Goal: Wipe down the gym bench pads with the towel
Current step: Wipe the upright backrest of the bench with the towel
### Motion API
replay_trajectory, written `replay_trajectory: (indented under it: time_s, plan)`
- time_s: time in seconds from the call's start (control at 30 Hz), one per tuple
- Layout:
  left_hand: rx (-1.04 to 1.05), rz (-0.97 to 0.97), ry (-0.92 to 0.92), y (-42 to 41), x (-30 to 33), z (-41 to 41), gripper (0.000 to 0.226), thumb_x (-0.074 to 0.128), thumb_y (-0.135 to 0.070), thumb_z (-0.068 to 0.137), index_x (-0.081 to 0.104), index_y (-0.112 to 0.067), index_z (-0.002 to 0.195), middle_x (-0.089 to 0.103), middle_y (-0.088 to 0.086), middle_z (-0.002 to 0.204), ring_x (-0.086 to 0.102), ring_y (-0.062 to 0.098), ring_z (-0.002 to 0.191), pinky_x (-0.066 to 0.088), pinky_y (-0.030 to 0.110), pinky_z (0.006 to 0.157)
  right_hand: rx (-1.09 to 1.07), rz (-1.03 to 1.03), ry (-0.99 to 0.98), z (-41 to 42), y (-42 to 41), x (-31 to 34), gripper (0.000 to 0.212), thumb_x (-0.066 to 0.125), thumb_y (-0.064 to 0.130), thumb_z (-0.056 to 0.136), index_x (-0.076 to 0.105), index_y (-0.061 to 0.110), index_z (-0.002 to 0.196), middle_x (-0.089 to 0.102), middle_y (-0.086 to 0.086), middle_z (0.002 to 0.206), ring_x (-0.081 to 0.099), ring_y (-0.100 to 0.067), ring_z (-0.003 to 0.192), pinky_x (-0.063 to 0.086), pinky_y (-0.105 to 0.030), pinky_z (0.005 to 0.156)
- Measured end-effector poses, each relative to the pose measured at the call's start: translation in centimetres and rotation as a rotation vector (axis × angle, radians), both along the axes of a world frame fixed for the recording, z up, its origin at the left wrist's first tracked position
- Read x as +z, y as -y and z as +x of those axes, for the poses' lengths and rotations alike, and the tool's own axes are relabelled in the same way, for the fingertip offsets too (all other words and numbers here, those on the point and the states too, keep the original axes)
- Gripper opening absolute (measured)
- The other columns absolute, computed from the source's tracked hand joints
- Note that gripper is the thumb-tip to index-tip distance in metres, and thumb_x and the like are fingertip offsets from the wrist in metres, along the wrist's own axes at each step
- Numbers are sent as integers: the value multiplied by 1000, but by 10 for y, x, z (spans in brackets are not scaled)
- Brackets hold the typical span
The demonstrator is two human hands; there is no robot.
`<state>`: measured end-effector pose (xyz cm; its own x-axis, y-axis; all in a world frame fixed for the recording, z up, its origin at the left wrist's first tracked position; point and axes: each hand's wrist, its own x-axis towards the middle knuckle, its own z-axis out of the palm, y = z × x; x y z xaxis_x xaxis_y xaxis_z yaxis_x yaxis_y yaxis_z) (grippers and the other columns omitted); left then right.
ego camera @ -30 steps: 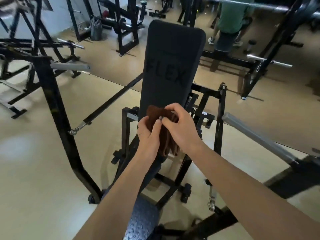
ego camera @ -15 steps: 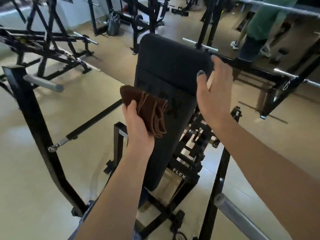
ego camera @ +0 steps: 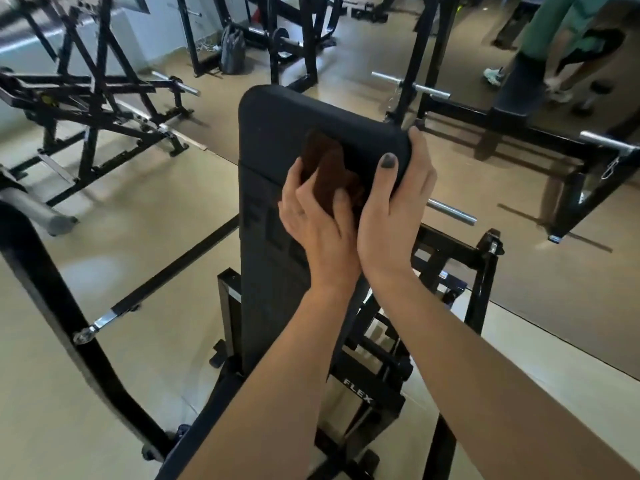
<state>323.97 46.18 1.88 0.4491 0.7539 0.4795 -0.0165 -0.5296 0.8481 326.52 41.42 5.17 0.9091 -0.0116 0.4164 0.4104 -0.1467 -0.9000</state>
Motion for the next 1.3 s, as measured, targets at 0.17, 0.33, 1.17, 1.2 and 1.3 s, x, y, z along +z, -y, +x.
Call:
replay_trajectory:
  time_s: [0.17, 0.33, 1.17, 1.2, 1.3]
  plan:
    - [212, -153, 17, -73, 29, 28, 48, 38, -37, 107, 44, -7, 144, 52, 16, 143, 50, 30, 131, 34, 49, 117, -75, 7, 95, 7, -4, -10, 50, 40, 34, 111, 38, 14, 156, 44, -3, 140, 47, -10, 126, 40, -12, 105]
    - [179, -187, 23, -72, 41, 24, 43, 37, -39, 107, 42, -16, 143, 44, 10, 147, 44, 20, 130, 35, 47, 116, -82, -16, 82, 7, -5, -9, 51, 39, 35, 109, 40, 12, 155, 48, -13, 139, 47, -8, 120, 33, 2, 94]
    - [-61, 583, -188, -93, 83, 36, 49, 40, -43, 104, 65, -3, 116, 69, 15, 111, 58, 29, 112, 45, 42, 99, 274, 282, -151, 4, 18, 1, 42, 38, 35, 108, 41, 35, 150, 40, 33, 138, 37, 22, 130, 28, 0, 103]
    - [3, 502, -227, -96, 90, 38, 51, 39, -46, 103, 66, -4, 113, 68, 14, 108, 59, 30, 109, 44, 38, 94, 290, 268, -153, 4, 20, 0, 42, 38, 35, 108, 40, 35, 150, 40, 33, 138, 37, 23, 129, 28, 1, 103]
    - [49, 484, -264, -78, 99, 38, 50, 39, -46, 103, 67, -6, 113, 69, 13, 111, 59, 29, 111, 44, 41, 98, 337, 257, -154, 9, 24, -1, 43, 37, 34, 109, 41, 29, 152, 44, 24, 142, 40, 15, 134, 31, -9, 111]
